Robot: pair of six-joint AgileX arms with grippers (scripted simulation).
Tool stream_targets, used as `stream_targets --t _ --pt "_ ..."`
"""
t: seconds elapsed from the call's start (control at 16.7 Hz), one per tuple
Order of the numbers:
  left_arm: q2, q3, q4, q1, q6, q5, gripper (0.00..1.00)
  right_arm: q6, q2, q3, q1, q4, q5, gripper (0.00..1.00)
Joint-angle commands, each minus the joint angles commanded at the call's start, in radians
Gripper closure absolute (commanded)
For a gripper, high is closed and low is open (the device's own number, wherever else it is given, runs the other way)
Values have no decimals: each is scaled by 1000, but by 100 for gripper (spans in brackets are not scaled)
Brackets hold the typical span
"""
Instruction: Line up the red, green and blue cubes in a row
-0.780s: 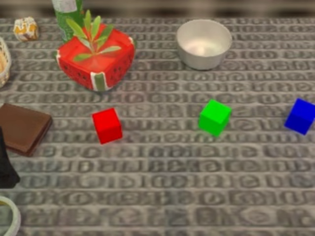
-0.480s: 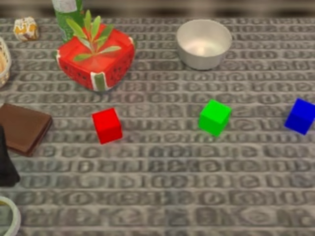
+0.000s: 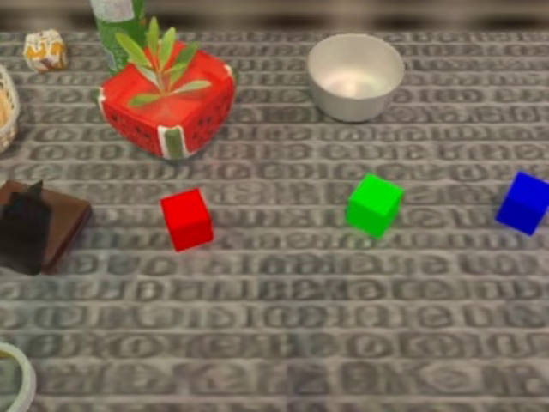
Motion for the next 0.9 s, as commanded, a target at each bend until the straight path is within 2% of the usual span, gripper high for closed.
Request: stream_targets --t 0.48,0.9 --pt "884 667 -478 -156 303 3 0 0 0 0 0 0 0 0" --pt "1374 1093 -749 -251 488 4 0 0 0 0 0 0 0 0"
